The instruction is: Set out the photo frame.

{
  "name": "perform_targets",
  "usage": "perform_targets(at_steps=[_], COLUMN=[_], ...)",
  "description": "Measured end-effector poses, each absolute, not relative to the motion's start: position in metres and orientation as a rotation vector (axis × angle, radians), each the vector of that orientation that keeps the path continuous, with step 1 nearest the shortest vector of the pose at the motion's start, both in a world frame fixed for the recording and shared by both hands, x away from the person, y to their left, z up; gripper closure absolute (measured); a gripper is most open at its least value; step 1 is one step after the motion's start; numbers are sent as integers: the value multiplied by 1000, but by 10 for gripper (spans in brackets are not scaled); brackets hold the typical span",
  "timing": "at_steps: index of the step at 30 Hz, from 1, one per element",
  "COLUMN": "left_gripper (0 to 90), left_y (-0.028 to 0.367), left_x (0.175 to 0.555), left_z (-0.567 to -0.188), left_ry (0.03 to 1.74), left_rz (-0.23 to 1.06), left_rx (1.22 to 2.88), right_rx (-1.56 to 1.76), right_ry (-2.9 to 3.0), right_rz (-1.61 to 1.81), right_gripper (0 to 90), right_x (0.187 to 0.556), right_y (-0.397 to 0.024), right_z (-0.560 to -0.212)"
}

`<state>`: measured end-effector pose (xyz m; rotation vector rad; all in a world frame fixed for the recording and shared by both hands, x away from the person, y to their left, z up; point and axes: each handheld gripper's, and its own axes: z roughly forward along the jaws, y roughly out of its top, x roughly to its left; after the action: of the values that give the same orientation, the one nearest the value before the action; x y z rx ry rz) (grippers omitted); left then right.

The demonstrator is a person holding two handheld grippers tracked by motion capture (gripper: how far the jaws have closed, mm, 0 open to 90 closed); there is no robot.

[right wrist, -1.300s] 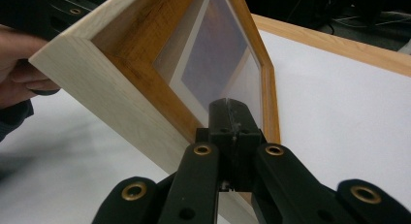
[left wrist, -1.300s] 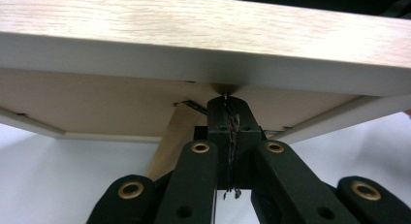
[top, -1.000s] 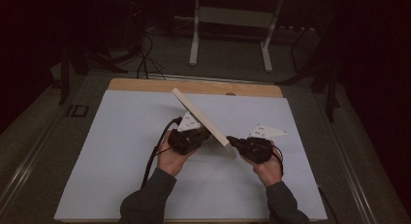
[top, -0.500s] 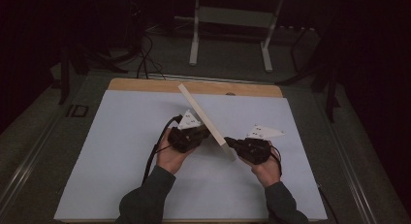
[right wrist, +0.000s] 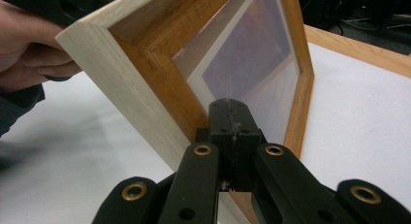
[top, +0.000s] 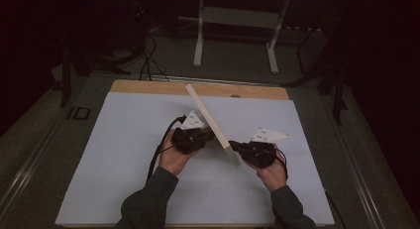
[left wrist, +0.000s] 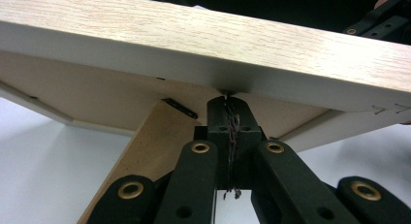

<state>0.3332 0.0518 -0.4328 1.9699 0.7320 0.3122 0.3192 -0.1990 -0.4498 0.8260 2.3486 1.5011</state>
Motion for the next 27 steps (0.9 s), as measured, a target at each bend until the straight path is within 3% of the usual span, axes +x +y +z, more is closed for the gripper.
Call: perform_targets(at_steps=[27], left_gripper=[899], left_y=[57], left_x=[328], left_z=[-431], left_ry=[679], left_rz=[299], left_rx=[1989], right_rx=[739], right_ry=[2402], right_rz=[1484], right_gripper=[900], right_x=[313], right_y=[-186], right_z=[-447])
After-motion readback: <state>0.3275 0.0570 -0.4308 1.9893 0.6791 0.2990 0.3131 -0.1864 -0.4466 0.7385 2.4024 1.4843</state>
